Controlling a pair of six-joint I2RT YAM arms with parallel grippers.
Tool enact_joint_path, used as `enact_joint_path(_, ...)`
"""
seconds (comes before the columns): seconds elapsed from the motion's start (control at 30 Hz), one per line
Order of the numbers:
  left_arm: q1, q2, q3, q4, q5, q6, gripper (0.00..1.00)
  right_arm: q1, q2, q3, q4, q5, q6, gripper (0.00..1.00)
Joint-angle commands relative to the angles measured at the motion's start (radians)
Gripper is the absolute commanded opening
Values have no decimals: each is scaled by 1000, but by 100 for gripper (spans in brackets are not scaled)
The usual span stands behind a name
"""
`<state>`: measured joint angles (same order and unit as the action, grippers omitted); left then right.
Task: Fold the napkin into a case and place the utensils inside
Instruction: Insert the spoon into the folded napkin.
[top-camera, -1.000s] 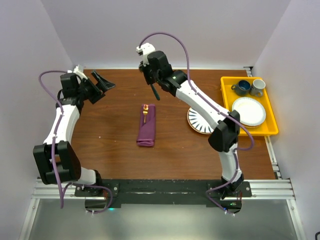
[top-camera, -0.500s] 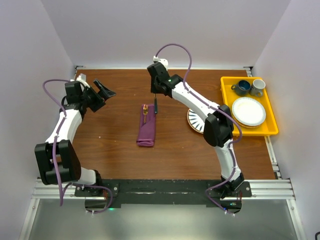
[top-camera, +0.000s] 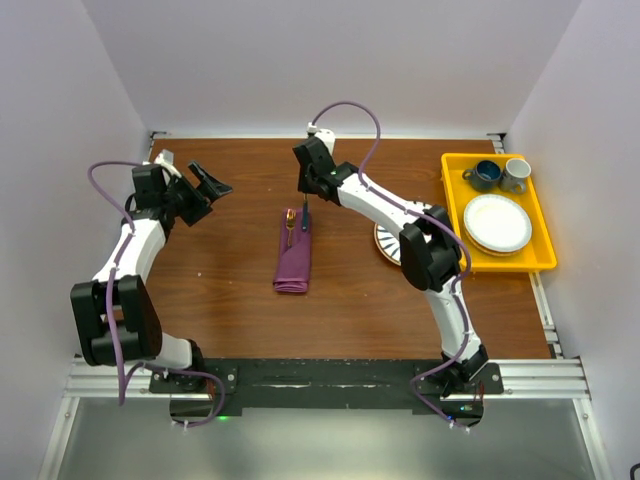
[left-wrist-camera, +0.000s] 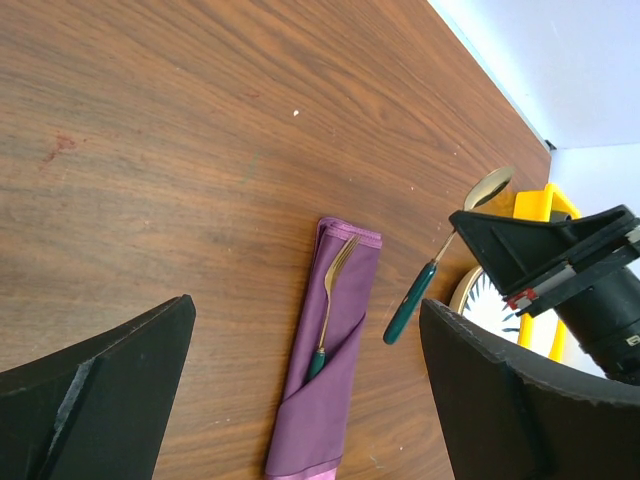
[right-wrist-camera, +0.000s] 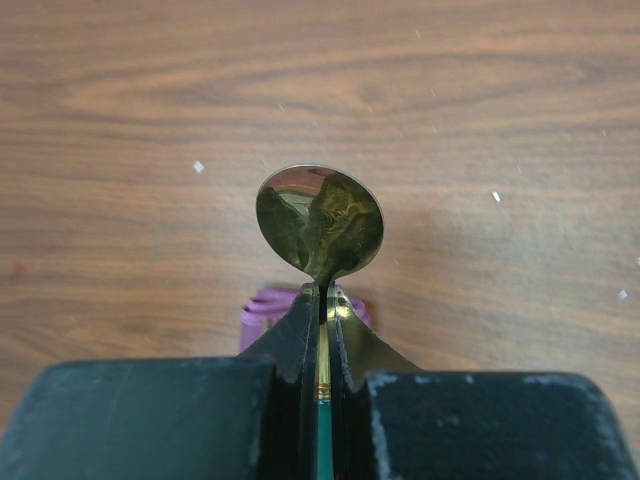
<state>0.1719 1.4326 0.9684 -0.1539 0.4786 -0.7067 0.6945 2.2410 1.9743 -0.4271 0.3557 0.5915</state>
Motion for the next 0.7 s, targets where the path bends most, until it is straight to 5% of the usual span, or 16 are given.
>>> enact_joint_path(0.0, -2, 6, -7, 42, -5, -7, 100, 2, 35, 23, 93, 52, 27, 0)
enact_joint_path(0.67, -3, 12, -17, 22, -20, 15, 100, 16, 85, 49, 53, 35, 24, 0)
